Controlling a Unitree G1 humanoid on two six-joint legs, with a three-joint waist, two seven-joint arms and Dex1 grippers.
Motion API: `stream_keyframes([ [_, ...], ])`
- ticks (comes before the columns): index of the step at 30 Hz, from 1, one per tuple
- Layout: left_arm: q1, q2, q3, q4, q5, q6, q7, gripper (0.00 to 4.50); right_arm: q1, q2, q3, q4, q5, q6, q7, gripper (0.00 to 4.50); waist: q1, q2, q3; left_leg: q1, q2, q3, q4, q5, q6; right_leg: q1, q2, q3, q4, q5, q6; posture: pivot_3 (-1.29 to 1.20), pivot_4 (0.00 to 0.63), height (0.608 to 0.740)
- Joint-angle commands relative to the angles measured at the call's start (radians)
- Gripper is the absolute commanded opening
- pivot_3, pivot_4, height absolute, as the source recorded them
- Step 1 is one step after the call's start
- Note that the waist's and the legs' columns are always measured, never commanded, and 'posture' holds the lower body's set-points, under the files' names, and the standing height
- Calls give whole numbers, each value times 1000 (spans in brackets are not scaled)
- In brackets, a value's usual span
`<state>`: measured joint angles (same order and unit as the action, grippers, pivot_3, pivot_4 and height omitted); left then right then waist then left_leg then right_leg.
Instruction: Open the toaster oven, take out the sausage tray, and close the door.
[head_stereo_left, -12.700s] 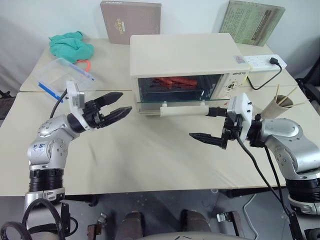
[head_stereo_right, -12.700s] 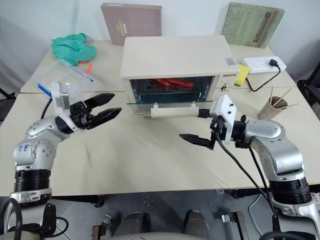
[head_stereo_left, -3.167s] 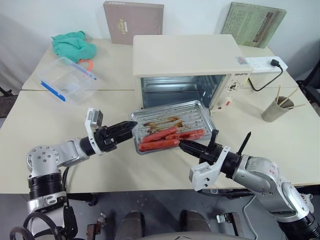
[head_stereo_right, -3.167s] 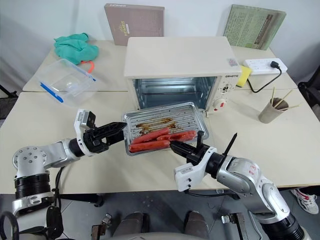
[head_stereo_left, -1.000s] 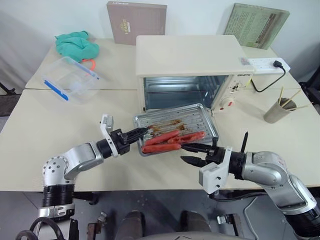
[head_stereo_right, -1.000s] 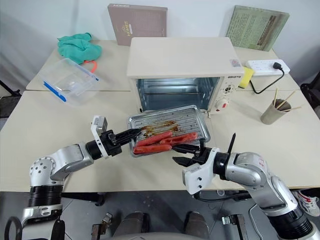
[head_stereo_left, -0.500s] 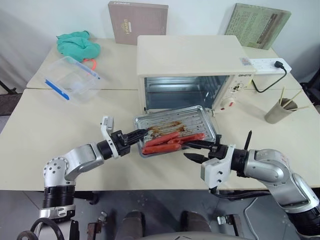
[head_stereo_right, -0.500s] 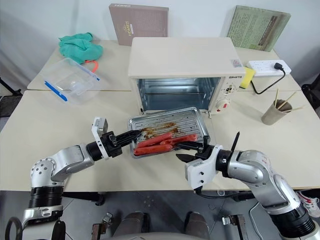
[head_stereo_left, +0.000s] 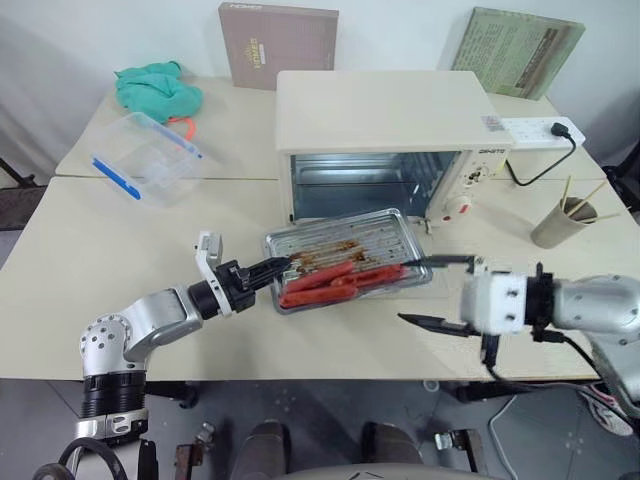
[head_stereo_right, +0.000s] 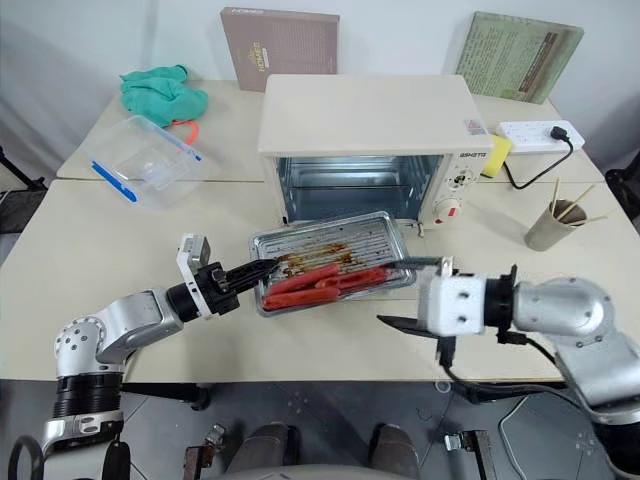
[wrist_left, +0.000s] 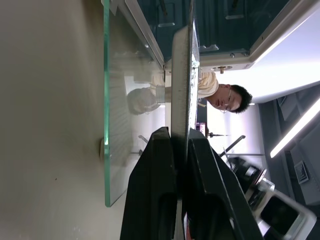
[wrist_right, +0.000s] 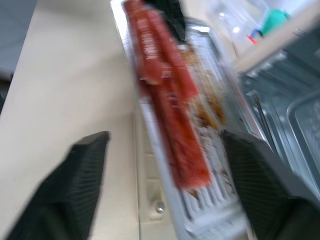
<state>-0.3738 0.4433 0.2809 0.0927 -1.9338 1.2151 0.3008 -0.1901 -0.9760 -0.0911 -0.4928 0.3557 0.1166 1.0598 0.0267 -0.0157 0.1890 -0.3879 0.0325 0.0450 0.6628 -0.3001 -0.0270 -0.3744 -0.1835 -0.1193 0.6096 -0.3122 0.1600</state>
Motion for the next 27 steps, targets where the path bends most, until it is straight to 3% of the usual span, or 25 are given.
stream_keyframes([
  [1,-15,23,39,1,-38,25,-36,0,4,-41,-74,6,121,122,45,4445,0,0,0,0,0,0,0,0,0,0,0,0,0,0,0,0,150,740],
  [9,36,105,93,-53,-38,90,-140,0,-100,-12,-82,200,190,185,109,4445,-6,0,0,0,0,1,-1,0,0,-1,0,0,0,0,0,0,150,740],
  [18,344,232,284,-199,-38,45,-291,0,-208,12,-8,471,92,113,188,4445,-6,0,0,0,0,3,-2,0,0,-2,0,2,-1,0,0,0,150,740],
  [22,493,205,381,-274,-38,-21,-298,0,-268,24,26,579,47,77,222,4445,-5,0,0,0,0,3,-1,-1,0,-2,0,3,-2,0,0,0,150,740],
  [27,606,92,489,-385,-38,-148,-264,0,-299,32,62,679,-4,57,254,4445,-2,0,0,0,0,3,-1,-2,0,-2,0,3,-3,0,0,0,150,740],
])
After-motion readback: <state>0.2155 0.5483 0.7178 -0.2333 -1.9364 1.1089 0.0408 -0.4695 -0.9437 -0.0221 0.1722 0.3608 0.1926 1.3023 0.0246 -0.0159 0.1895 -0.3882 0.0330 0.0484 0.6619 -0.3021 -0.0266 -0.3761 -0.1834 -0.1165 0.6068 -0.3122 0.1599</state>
